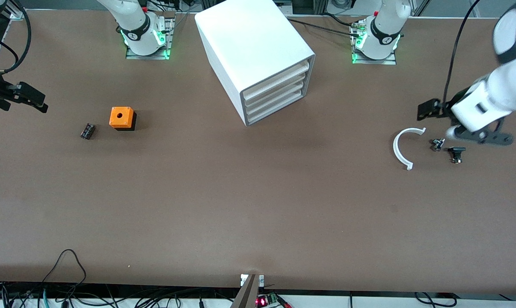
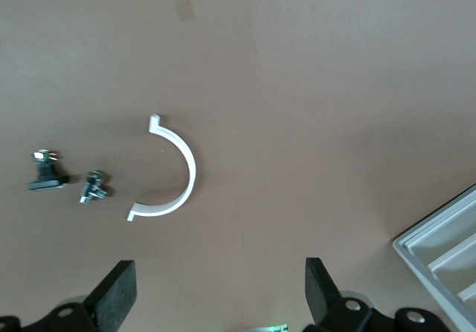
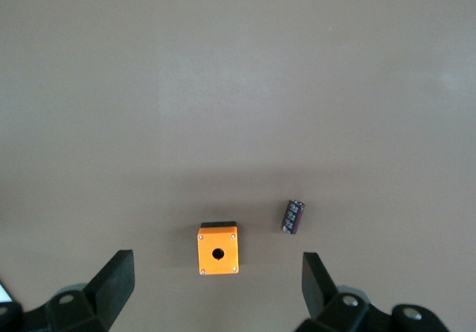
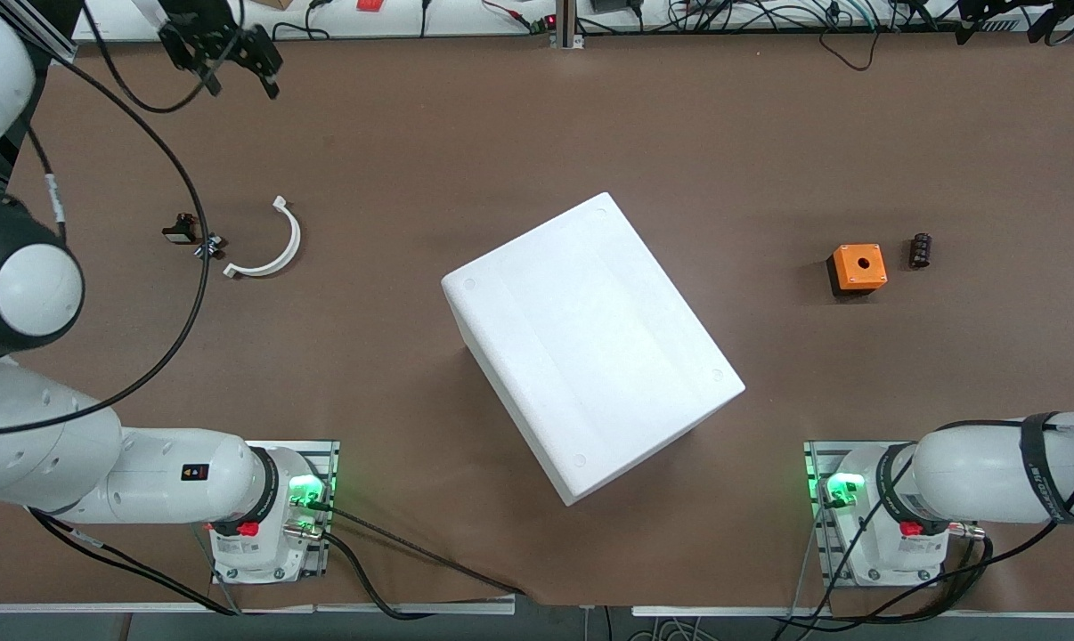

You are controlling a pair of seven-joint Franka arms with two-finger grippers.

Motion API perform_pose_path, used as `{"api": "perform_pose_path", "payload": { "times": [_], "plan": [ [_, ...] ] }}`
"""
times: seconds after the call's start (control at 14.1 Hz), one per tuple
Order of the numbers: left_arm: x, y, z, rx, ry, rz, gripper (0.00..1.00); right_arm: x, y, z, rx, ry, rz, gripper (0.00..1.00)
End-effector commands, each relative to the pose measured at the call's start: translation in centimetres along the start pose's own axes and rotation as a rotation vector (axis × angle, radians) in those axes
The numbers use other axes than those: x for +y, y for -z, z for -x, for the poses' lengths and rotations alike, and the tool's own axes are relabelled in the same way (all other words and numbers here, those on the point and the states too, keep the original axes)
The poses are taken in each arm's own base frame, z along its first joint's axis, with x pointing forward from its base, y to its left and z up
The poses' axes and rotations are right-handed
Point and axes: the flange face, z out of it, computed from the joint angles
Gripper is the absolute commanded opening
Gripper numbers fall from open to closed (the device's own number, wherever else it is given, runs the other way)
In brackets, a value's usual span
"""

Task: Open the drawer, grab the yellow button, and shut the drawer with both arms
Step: 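Reach the left gripper to the cabinet's drawer handle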

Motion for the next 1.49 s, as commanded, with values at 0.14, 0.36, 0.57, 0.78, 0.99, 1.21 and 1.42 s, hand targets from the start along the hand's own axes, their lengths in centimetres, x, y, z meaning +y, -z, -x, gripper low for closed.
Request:
{"api": "perform_pose_path", "payload": {
  "times": [0.14, 0.36, 0.57, 0.78, 0.99, 1.21, 1.42],
  "plan": [
    [1.6, -7.5, -1.9, -0.127, -0.070, 0.233, 1.00, 0.4, 0.3, -0.2, 0.010, -0.003, 0.001, 1.00],
    [6.0, -14.0, -1.2, -0.247, -0.042, 0.532, 1.00, 0.8, -0.1, -0.3, 0.001, -0.013, -0.003, 1.00],
    [12.3, -18.3, 0.1, -0.343, -0.032, 0.757, 1.00, 0.8, 0.0, -0.5, 0.013, -0.011, 0.000, 1.00],
    [17.1, -21.6, 1.6, -0.394, -0.072, 0.928, 1.00, -0.2, 0.2, -0.6, 0.031, 0.006, 0.001, 1.00],
    [21.8, -24.5, 3.9, -0.427, -0.097, 0.938, 1.00, -0.4, 0.1, -0.2, 0.003, 0.007, -0.004, 1.00],
    [24.2, -25.8, 5.6, -0.468, -0.103, 0.949, 0.96, -0.5, 0.2, -0.2, 0.005, 0.012, -0.001, 1.00],
    [25.8, -26.7, 7.0, -0.502, -0.113, 0.953, 0.86, -0.4, 0.1, -0.1, -0.003, 0.010, -0.003, 1.00]
  ]
}}
